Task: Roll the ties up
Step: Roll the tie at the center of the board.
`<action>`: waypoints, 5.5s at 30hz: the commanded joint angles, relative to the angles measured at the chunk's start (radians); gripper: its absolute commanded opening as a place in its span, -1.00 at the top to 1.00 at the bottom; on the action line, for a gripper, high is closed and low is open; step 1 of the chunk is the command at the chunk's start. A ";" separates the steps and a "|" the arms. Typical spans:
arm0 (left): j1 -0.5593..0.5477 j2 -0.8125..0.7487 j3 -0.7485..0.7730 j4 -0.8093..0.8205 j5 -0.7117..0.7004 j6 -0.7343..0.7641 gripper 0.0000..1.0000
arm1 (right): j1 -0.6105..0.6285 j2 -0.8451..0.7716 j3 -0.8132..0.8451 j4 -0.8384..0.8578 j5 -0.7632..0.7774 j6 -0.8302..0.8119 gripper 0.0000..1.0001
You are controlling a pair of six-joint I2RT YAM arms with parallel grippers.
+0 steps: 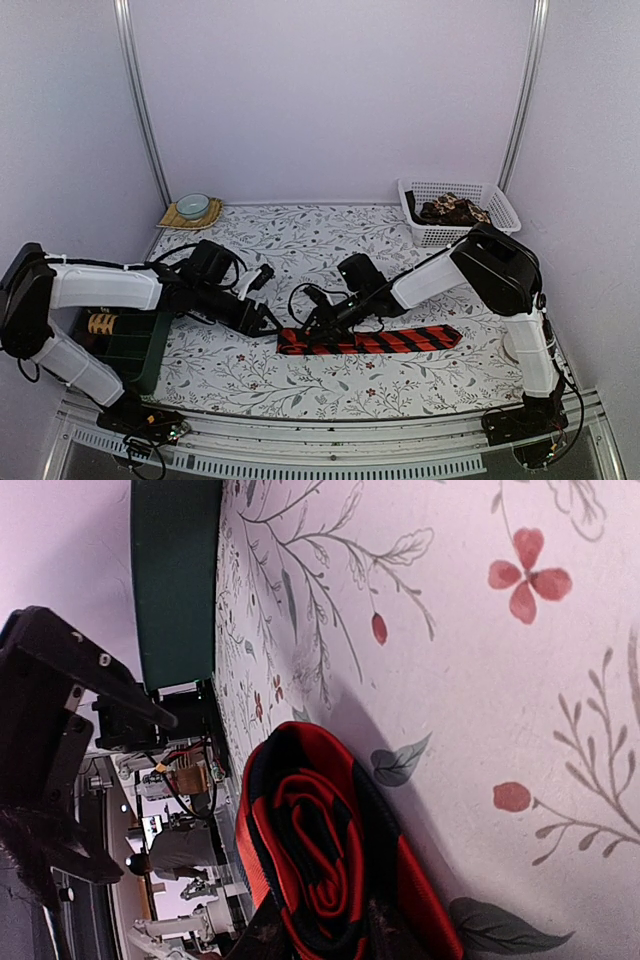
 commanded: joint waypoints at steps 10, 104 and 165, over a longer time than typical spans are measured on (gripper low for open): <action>0.034 0.155 -0.085 0.334 0.056 -0.488 -0.19 | -0.014 0.123 -0.011 0.014 0.044 -0.021 0.55; 0.023 0.581 0.772 -0.743 -0.730 -0.118 1.00 | -0.049 -0.285 -0.003 -0.376 0.597 -0.595 -0.44; -0.194 0.773 1.037 -0.778 -0.783 -0.230 -0.17 | 0.005 -0.267 -0.027 -0.381 0.611 -0.608 -0.44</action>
